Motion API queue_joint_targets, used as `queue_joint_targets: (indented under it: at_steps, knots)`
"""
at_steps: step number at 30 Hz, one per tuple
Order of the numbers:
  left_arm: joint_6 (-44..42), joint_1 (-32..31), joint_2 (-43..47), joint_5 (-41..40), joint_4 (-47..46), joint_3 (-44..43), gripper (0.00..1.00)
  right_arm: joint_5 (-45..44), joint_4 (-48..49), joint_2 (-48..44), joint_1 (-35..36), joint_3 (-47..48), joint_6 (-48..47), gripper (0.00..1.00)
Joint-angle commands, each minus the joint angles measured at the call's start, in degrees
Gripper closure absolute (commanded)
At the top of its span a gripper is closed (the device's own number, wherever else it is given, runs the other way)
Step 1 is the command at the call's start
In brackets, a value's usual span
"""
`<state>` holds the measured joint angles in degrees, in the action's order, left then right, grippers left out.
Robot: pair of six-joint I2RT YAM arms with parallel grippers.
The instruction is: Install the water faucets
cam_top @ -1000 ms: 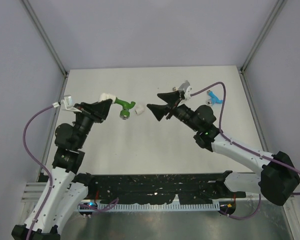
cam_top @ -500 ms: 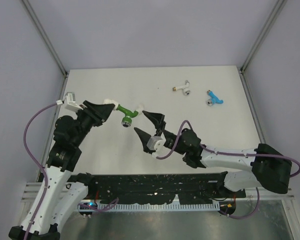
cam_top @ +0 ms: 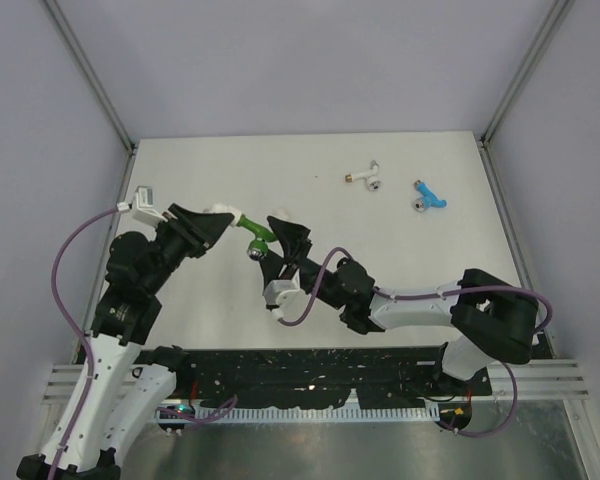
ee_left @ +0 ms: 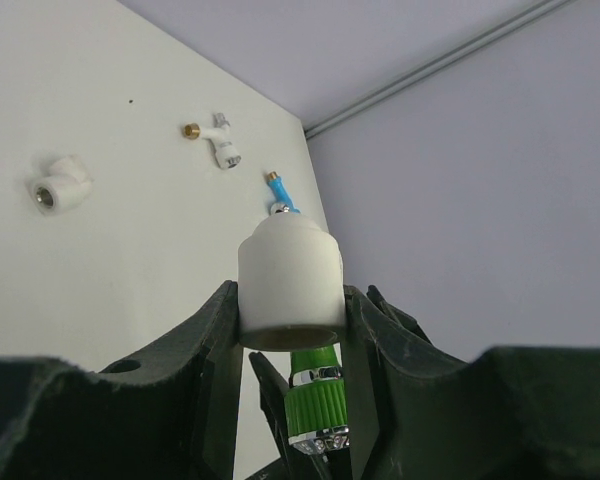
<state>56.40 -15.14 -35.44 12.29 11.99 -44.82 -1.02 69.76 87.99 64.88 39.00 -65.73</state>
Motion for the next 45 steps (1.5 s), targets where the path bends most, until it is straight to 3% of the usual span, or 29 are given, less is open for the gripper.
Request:
queue_joint_targets:
  at_steps: [1,6,13,14,17,21,28,34,37,44,45]
  knots:
    - [1.4,0.2,1.3,2.6,-2.5,-3.0,1.0,-1.9,7.4,1.3,0.4,3.1,-2.6,0.26]
    - [1.3,0.2,2.0,3.3,-2.3,-2.9,1.0,-0.6,6.4,0.9,0.5,3.3,1.2,0.35]
    - [0.6,0.1,2.4,4.8,-5.9,-1.0,1.0,3.8,-2.5,-5.4,0.6,3.4,11.0,0.64]
    - [0.4,0.2,2.6,5.2,-7.2,-0.3,1.0,4.8,-3.6,-6.1,0.5,3.8,13.8,0.72]
    - [-0.8,0.2,3.3,6.3,-11.2,1.7,1.0,7.3,-9.6,-9.9,0.2,4.4,19.8,0.83]
    - [-2.0,0.2,4.7,8.5,-20.1,5.8,1.0,11.7,-15.0,-13.4,-2.1,6.3,36.9,0.95]
    - [0.1,0.2,7.7,8.3,-35.8,13.1,1.0,17.8,-8.2,-14.9,-8.3,4.8,59.7,0.94]
    - [-4.8,0.2,10.3,6.1,-31.2,13.4,1.0,16.3,-10.4,-16.4,-9.9,4.5,64.3,0.94]
    - [-9.3,0.2,11.5,4.4,-25.1,12.0,0.86,14.1,-14.6,-17.7,-12.1,4.5,65.6,0.94]
    - [-21.6,0.1,11.1,0.2,-6.0,4.3,0.35,7.7,-28.2,-20.0,-17.1,4.1,71.5,0.95]
    - [-23.6,0.2,10.7,-0.7,-2.0,2.8,0.23,7.6,-29.8,-20.0,-18.8,4.4,72.4,0.95]
